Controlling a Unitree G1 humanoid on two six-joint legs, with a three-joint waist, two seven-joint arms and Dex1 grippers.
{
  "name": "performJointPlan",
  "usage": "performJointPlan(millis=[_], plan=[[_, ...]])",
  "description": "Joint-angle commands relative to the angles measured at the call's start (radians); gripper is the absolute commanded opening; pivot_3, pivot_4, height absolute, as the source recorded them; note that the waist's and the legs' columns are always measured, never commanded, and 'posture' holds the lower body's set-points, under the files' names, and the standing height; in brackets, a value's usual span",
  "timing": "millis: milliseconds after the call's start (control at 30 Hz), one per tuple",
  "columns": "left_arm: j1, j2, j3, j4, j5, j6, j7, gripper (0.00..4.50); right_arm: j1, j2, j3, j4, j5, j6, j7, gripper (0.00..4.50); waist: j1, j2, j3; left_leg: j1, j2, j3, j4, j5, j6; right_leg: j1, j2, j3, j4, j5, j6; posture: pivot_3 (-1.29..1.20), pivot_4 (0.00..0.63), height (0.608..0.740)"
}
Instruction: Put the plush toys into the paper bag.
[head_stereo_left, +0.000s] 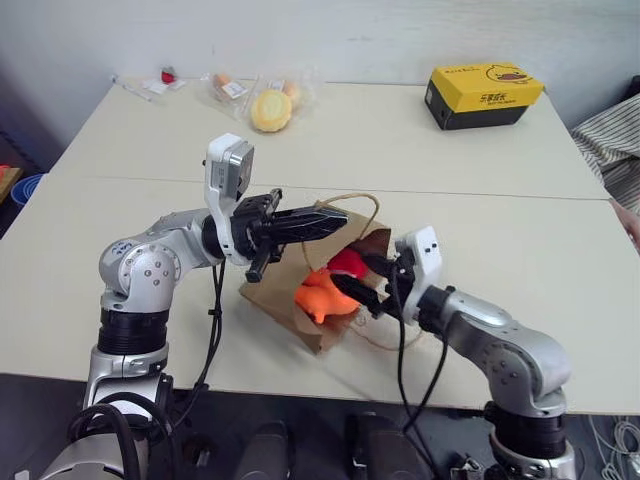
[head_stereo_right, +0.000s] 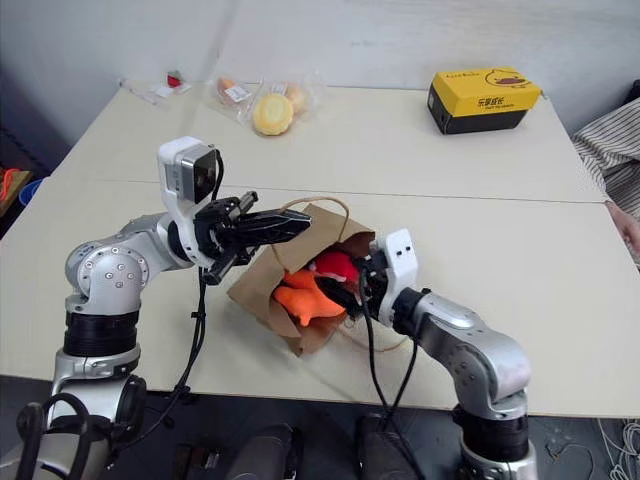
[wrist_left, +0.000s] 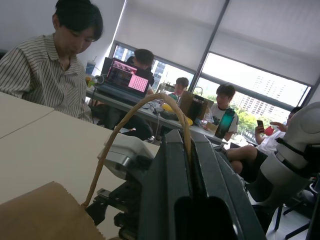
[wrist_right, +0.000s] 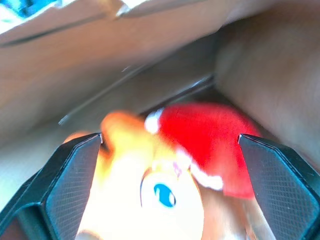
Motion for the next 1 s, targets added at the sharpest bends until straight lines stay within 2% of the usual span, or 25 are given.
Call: performJointPlan(millis=[33, 167, 233, 300, 367, 433, 500, 633, 733, 833, 1000], plan=[[0.02, -0.005, -0.007, -0.008, 0.008, -0.031, -0.016, 0.0, 0.039, -0.071, -0.042, -0.077, 0.092, -0.031, 0.101, 4.47, 0.0, 0.0, 0.0, 0.0, 0.0, 0.0, 0.0, 0.0, 0.0, 0.0, 0.0, 0.0, 0.0, 0.0, 0.0, 0.0, 0.15, 0.74], [0.054, -0.028, -0.003, -0.038, 0.007, -0.054, 0.012, 0.0, 0.128, -0.118, -0.177, -0.137, 0.224, -0.071, 0.149, 4.47, 0.0, 0.0, 0.0, 0.0, 0.0, 0.0, -0.001, 0.0, 0.001, 0.0, 0.0, 0.0, 0.0, 0.0, 0.0, 0.0, 0.15, 0.74], [0.058, -0.041, 0.001, -0.037, 0.006, -0.065, 0.019, 0.0, 0.2, -0.182, -0.302, -0.168, 0.407, -0.02, 0.159, 4.47, 0.001, 0.0, 0.0, 0.0, 0.0, 0.0, -0.001, 0.0, 0.001, 0.001, 0.0, 0.0, 0.0, 0.0, 0.0, 0.0, 0.15, 0.74], [0.049, -0.054, 0.004, -0.021, 0.009, -0.08, 0.025, 0.0, 0.267, -0.255, -0.438, -0.156, 0.573, 0.024, 0.085, 4.47, 0.004, 0.0, 0.0, 0.0, 0.0, 0.0, -0.001, -0.001, 0.001, 0.002, 0.0, 0.0, -0.001, 0.0, 0.0, 0.0, 0.15, 0.74], [0.027, -0.076, 0.027, 0.015, -0.007, -0.087, 0.043, 0.0, 0.347, -0.326, -0.546, -0.155, 0.657, 0.026, 0.039, 4.47, 0.008, 0.0, 0.0, 0.001, 0.0, 0.0, 0.0, -0.001, 0.002, 0.003, 0.0, -0.001, -0.002, 0.0, 0.0, 0.0, 0.15, 0.74], [0.002, -0.095, 0.061, 0.047, -0.041, -0.075, 0.069, 0.0, 0.444, -0.382, -0.62, -0.162, 0.722, 0.025, 0.007, 4.47, 0.009, 0.0, 0.0, 0.002, 0.0, 0.0, 0.0, -0.002, 0.004, 0.005, -0.001, -0.001, -0.004, 0.0, 0.0, 0.0, 0.15, 0.74], [-0.025, -0.096, 0.096, 0.083, -0.061, -0.066, 0.083, 0.0, 0.558, -0.407, -0.656, -0.154, 0.838, 0.028, -0.085, 4.47, 0.009, -0.001, 0.0, 0.002, 0.0, 0.0, 0.0, -0.003, 0.006, 0.005, 0.0, -0.001, -0.005, 0.0, 0.0, 0.0, 0.15, 0.74], [-0.055, -0.061, 0.096, 0.17, -0.023, -0.075, 0.044, 0.0, 0.7, -0.444, -0.63, -0.138, 0.972, 0.004, -0.213, 4.47, 0.0, -0.001, 0.0, 0.004, 0.001, 0.002, -0.002, -0.002, 0.006, 0.005, 0.001, 0.002, -0.003, 0.0, 0.0, 0.0, 0.15, 0.74], [-0.078, -0.081, 0.108, 0.208, -0.026, -0.087, 0.056, 0.0, 0.71, -0.462, -0.525, -0.107, 1.089, -0.044, -0.343, 4.47, 0.0, -0.002, 0.0, 0.006, 0.001, 0.004, -0.002, -0.002, 0.006, 0.005, 0.001, 0.003, -0.002, 0.0, 0.0, 0.0, 0.15, 0.74], [-0.112, -0.101, 0.135, 0.251, -0.019, -0.116, 0.079, 0.0, 0.68, -0.475, -0.408, -0.088, 1.146, -0.089, -0.463, 4.47, 0.003, -0.002, 0.0, 0.005, 0.001, 0.003, 0.0, -0.001, 0.005, 0.005, 0.001, 0.002, -0.002, 0.0, 0.0, 0.0, 0.15, 0.74], [-0.139, -0.106, 0.156, 0.317, 0.0, -0.153, 0.083, 0.0, 0.53, -0.472, -0.198, -0.036, 1.162, -0.137, -0.624, 4.47, 0.002, -0.003, 0.0, 0.003, 0.001, 0.002, 0.001, 0.0, 0.004, 0.005, 0.001, 0.002, -0.003, 0.0, 0.001, 0.0, 0.15, 0.74]])
